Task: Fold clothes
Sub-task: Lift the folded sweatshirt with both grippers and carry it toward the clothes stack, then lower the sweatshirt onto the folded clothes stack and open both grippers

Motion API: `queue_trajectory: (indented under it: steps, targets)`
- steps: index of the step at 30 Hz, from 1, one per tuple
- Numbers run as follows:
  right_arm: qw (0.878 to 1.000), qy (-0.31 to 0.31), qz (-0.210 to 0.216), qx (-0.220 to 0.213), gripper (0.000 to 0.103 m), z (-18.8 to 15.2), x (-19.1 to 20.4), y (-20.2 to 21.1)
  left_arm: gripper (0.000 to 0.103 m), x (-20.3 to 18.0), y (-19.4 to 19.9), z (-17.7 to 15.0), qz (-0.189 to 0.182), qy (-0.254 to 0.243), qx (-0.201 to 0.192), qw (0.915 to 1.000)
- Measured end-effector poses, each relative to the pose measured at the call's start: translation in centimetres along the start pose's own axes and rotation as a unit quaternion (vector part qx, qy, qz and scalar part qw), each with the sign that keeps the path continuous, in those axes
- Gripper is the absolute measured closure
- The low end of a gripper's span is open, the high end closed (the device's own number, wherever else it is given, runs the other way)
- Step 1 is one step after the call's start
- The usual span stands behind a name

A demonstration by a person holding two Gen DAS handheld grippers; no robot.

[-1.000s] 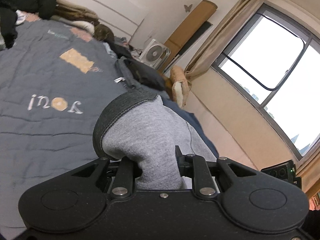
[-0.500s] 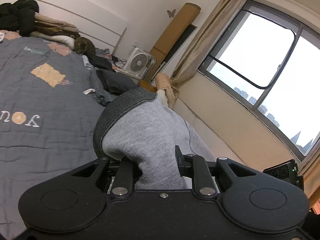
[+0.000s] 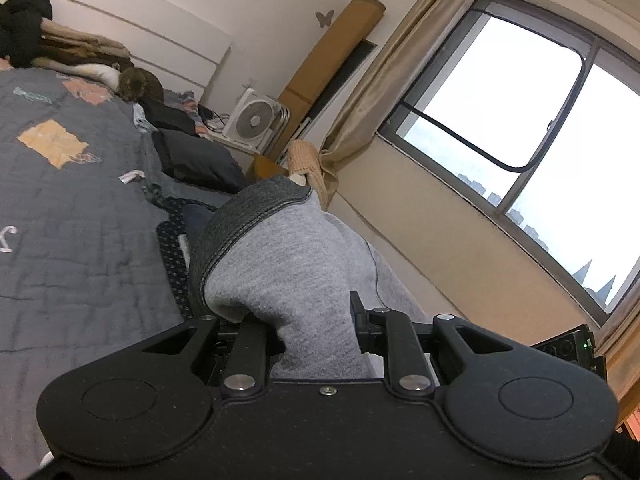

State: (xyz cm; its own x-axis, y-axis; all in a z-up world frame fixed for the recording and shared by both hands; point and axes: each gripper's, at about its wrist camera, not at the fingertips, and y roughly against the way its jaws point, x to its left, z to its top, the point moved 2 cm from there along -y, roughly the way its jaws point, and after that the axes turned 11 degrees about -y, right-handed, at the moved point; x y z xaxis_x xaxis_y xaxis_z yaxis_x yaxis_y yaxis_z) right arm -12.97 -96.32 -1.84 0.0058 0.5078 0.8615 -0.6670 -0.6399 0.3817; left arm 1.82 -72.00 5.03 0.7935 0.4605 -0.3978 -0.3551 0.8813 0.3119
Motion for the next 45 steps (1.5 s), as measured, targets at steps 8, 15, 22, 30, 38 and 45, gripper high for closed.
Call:
queue_trajectory:
  steps: [8, 15, 22, 30, 38, 45]
  targets:
    - [1.0, -0.015, -0.013, -0.016, 0.085, 6.7, -4.2, 1.4, 0.084, 1.7, -9.5, 2.9, -0.008, -0.002, 0.033, 0.9994]
    - [0.999, -0.025, -0.017, -0.033, 0.085, 13.8, -8.0, 1.5, 0.084, 4.1, -18.1, 6.4, -0.011, -0.016, 0.05, 0.9986]
    - [0.995, -0.08, -0.038, -0.048, 0.084, 17.3, -15.3, -0.7, 0.084, 8.0, -28.1, 5.3, 0.01, -0.036, 0.132, 0.9905]
    - [0.989, -0.099, -0.08, -0.074, 0.068, 14.2, -20.0, -1.0, 0.07, 12.8, -30.6, 2.6, 0.012, -0.018, 0.168, 0.9855]
    - [0.983, -0.081, -0.117, -0.116, 0.05, 12.6, -19.8, 6.2, 0.055, 12.8, -25.8, 5.7, 0.054, -0.03, 0.141, 0.9881]
    - [0.976, -0.061, -0.068, -0.199, 0.046, 12.5, -17.1, 10.0, 0.035, 9.6, -17.3, 5.3, 0.046, 0.01, 0.039, 0.9981]
